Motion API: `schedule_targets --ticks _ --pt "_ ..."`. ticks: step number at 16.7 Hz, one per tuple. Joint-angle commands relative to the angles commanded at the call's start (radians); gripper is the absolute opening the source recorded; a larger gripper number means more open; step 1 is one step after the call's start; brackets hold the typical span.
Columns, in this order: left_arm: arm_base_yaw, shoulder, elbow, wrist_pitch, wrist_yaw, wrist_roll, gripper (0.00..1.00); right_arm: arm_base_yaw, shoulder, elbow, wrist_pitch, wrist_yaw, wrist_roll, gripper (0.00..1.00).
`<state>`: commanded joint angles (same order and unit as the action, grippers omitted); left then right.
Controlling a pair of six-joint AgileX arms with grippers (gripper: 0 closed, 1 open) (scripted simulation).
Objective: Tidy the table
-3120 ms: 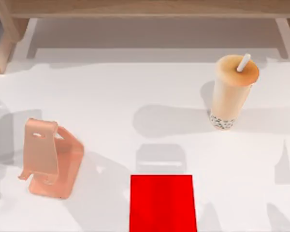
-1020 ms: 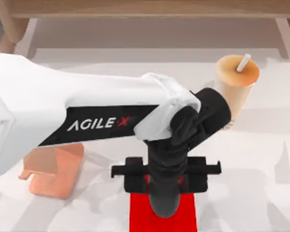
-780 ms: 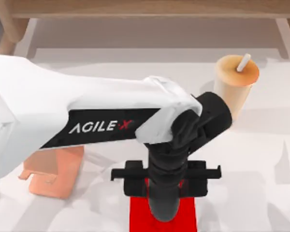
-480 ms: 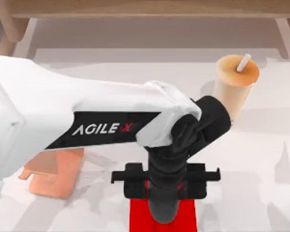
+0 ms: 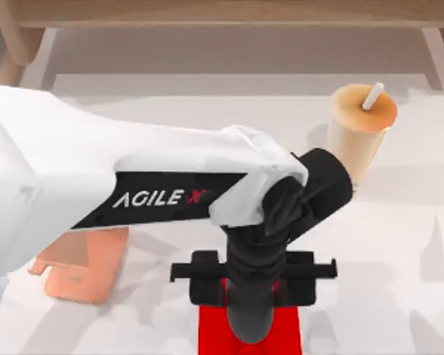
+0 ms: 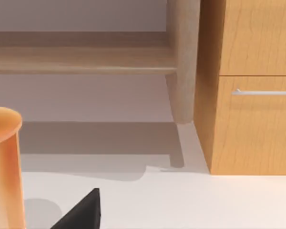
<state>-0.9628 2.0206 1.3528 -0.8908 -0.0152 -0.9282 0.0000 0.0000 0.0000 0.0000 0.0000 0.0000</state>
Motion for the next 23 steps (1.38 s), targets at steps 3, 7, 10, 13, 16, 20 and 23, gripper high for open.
schedule_targets --ticks 3,7,10,13,16,20,23 --pt "0.000 0.000 0.000 0.000 0.000 0.000 0.53 0.000 0.000 0.000 0.000 0.000 0.000 1.00" --pt "0.000 0.000 0.000 0.000 0.000 0.000 0.83 0.000 0.000 0.000 0.000 0.000 0.000 1.00" --pt "0.000 0.000 0.000 0.000 0.000 0.000 1.00 0.000 0.000 0.000 0.000 0.000 0.000 1.00" --pt "0.000 0.000 0.000 0.000 0.000 0.000 1.00 0.000 0.000 0.000 0.000 0.000 0.000 1.00" --pt "0.000 0.000 0.000 0.000 0.000 0.000 1.00 0.000 0.000 0.000 0.000 0.000 0.000 1.00" --pt "0.008 -0.008 0.003 -0.001 0.002 0.010 1.00 0.000 0.000 0.000 0.000 0.000 0.000 1.00" --pt "0.076 -0.072 0.023 -0.010 0.017 0.102 1.00 0.000 0.000 0.000 0.000 0.000 0.000 1.00"
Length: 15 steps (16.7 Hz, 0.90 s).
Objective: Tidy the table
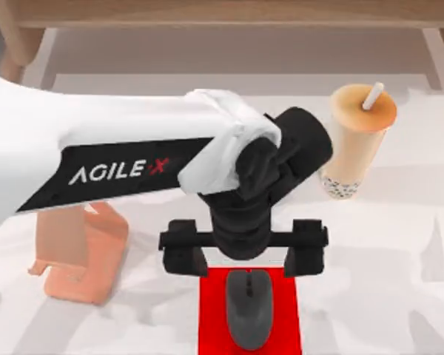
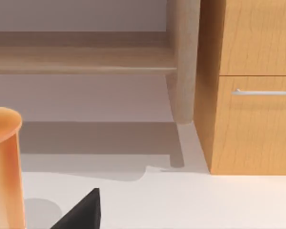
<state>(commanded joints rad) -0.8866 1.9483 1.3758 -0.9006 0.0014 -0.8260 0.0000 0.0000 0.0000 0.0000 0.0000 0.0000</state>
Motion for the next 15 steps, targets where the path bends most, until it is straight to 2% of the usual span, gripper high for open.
schedule_targets --ticks 2,5,11,15 --pt "0.082 -0.076 0.008 -0.009 0.014 0.111 1.00 0.000 0.000 0.000 0.000 0.000 0.000 1.00" --pt "0.263 -0.227 -0.005 -0.022 0.036 0.347 1.00 0.000 0.000 0.000 0.000 0.000 0.000 1.00" --pt "0.711 -0.532 -0.124 -0.055 0.056 0.990 1.00 0.000 0.000 0.000 0.000 0.000 0.000 1.00" --pt "0.946 -0.610 -0.259 -0.089 0.046 1.330 1.00 0.000 0.000 0.000 0.000 0.000 0.000 1.00"
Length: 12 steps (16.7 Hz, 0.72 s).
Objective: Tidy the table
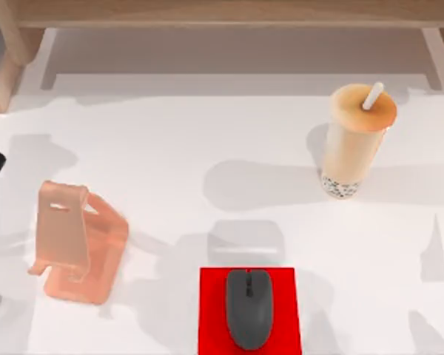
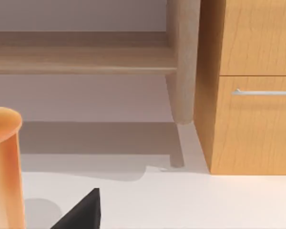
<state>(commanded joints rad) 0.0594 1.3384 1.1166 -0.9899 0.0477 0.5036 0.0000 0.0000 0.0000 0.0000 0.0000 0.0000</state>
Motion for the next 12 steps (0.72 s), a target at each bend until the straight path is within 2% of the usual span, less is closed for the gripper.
schedule_targets --ticks 3,6,12 --pt "0.133 0.001 -0.132 -0.019 -0.015 0.166 1.00 0.000 0.000 0.000 0.000 0.000 0.000 1.00" --pt "0.222 0.011 -0.248 -0.024 -0.032 0.257 1.00 0.000 0.000 0.000 0.000 0.000 0.000 1.00" --pt "0.276 0.019 -0.325 -0.015 -0.047 0.306 1.00 0.000 0.000 0.000 0.000 0.000 0.000 1.00"
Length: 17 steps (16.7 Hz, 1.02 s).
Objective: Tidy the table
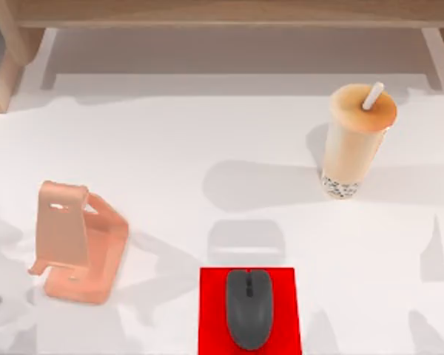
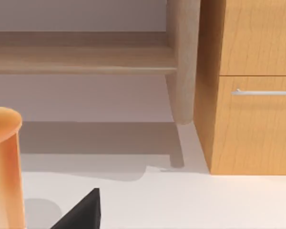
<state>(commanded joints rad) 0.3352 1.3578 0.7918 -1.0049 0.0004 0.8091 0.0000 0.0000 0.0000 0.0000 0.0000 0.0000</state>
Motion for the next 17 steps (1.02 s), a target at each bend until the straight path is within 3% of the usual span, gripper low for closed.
schedule_targets --ticks 5,12,17 --pt "-0.004 0.006 -0.010 0.016 0.001 -0.002 1.00 0.000 0.000 0.000 0.000 0.000 0.000 1.00" --pt "0.001 0.130 -0.156 0.296 0.000 0.003 1.00 0.000 0.000 0.000 0.000 0.000 0.000 1.00" --pt "0.003 0.157 -0.184 0.341 0.000 0.005 1.00 0.000 0.000 0.000 0.000 0.000 0.000 1.00"
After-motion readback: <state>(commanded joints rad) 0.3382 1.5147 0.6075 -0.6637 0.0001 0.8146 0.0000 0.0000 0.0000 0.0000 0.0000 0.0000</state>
